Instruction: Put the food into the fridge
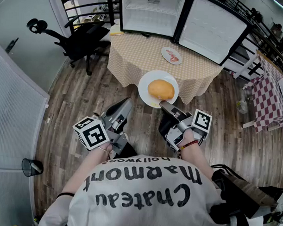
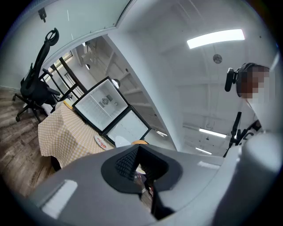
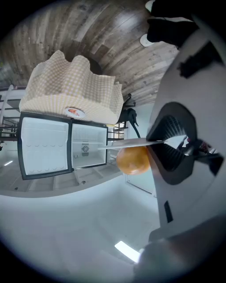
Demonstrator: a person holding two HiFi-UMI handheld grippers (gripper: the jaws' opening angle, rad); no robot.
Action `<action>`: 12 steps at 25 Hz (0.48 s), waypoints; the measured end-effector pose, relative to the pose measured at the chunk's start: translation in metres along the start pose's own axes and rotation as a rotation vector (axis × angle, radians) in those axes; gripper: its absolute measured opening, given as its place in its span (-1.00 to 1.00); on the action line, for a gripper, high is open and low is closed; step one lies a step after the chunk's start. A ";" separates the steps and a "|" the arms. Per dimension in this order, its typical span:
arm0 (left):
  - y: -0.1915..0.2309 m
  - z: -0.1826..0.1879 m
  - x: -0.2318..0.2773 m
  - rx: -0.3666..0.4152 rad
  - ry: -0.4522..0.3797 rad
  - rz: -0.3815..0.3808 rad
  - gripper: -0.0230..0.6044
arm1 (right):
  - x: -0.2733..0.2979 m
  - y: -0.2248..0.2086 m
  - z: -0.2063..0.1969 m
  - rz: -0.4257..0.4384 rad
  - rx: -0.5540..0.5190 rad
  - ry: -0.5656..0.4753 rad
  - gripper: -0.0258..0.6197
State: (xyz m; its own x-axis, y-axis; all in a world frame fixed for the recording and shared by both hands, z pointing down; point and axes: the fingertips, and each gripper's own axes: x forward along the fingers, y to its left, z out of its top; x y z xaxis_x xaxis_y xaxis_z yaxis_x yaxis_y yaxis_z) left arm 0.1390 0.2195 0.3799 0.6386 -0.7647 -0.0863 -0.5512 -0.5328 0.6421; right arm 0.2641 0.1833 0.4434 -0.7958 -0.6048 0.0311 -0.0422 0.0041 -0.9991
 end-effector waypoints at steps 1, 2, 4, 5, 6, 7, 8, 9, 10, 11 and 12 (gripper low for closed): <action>0.001 0.000 -0.002 0.001 0.005 0.002 -0.93 | 0.002 0.001 -0.002 0.000 -0.002 0.004 -0.84; 0.002 0.000 -0.005 0.001 0.009 0.004 -0.93 | 0.003 0.002 -0.004 0.000 -0.003 0.007 -0.84; 0.005 0.001 -0.010 -0.005 0.011 0.011 -0.93 | 0.007 0.003 -0.008 0.004 0.000 0.014 -0.84; 0.008 0.003 -0.012 -0.008 0.008 0.014 -0.93 | 0.009 0.005 -0.009 0.009 0.004 0.016 -0.83; 0.011 0.005 -0.013 -0.012 0.006 0.016 -0.93 | 0.013 0.006 -0.009 0.013 0.009 0.017 -0.84; 0.016 0.007 -0.013 -0.015 0.004 0.017 -0.93 | 0.018 0.008 -0.008 0.017 0.012 0.019 -0.84; 0.021 0.010 -0.013 -0.017 0.004 0.017 -0.93 | 0.024 0.008 -0.007 0.020 0.014 0.021 -0.83; 0.027 0.013 -0.012 -0.020 0.005 0.016 -0.93 | 0.031 0.009 -0.006 0.022 0.014 0.024 -0.83; 0.034 0.016 -0.010 -0.023 0.008 0.015 -0.93 | 0.039 0.009 -0.004 0.024 0.015 0.026 -0.83; 0.042 0.019 -0.008 -0.026 0.012 0.012 -0.93 | 0.047 0.009 -0.002 0.026 0.017 0.026 -0.83; 0.050 0.024 -0.005 -0.027 0.017 0.008 -0.93 | 0.056 0.009 0.000 0.030 0.018 0.026 -0.83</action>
State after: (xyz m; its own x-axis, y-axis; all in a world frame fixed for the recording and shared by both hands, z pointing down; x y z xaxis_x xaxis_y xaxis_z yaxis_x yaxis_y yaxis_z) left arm 0.0958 0.1878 0.3940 0.6434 -0.7625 -0.0684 -0.5418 -0.5166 0.6630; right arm 0.2192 0.1492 0.4361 -0.8119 -0.5838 0.0013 -0.0069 0.0073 -0.9999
